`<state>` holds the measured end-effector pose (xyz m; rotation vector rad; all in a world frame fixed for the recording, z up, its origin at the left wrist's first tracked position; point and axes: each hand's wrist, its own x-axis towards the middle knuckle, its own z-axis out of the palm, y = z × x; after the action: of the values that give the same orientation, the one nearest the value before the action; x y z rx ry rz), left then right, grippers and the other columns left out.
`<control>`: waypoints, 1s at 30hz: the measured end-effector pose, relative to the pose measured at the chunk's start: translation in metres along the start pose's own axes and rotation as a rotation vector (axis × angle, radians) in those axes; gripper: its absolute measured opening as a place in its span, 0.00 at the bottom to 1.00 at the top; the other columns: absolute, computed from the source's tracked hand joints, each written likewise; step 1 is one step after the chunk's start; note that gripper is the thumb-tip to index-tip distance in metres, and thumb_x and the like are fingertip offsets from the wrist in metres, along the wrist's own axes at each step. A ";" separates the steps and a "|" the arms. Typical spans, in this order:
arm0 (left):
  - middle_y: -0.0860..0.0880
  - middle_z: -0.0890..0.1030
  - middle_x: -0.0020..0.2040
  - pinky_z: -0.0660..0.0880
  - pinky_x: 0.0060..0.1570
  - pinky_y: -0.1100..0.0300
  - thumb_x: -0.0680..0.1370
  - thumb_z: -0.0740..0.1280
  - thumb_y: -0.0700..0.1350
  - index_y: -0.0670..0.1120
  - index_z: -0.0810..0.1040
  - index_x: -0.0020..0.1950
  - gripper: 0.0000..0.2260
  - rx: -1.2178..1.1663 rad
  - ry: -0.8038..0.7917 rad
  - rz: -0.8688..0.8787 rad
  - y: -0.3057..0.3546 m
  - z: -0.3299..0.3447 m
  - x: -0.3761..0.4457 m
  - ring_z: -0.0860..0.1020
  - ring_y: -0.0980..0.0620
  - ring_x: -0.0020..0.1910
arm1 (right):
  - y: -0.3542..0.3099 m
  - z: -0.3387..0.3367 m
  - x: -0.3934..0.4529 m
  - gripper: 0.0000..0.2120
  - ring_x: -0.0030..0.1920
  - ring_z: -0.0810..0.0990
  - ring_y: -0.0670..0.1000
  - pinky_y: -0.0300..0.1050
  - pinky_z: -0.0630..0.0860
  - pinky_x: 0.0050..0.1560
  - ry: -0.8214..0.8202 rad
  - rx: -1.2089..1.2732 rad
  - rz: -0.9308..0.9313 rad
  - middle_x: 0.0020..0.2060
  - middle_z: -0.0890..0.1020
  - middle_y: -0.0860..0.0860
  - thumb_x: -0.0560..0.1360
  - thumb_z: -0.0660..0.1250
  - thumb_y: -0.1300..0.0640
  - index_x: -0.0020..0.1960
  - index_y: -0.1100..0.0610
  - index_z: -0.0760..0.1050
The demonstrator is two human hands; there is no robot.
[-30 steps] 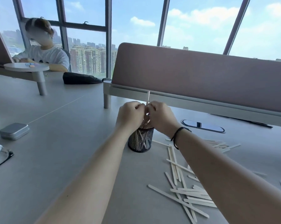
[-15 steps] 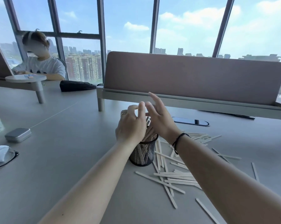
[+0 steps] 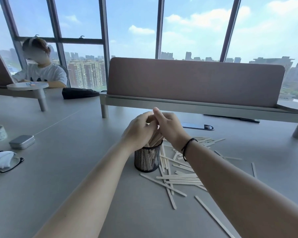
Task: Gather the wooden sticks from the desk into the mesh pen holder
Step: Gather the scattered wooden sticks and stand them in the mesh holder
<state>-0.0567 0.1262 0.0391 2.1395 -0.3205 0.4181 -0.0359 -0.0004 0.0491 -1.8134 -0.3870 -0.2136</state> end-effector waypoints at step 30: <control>0.47 0.82 0.47 0.76 0.47 0.55 0.78 0.68 0.42 0.44 0.82 0.52 0.06 0.374 0.162 0.621 0.053 0.086 -0.028 0.79 0.47 0.48 | 0.077 -0.075 -0.139 0.20 0.80 0.51 0.47 0.55 0.49 0.78 -0.559 -0.836 -0.322 0.78 0.63 0.43 0.80 0.57 0.38 0.71 0.33 0.69</control>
<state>-0.0874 0.0276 0.0207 2.3128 -0.8752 1.0699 -0.1318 -0.1115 -0.0474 -2.6247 -1.1130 -0.0840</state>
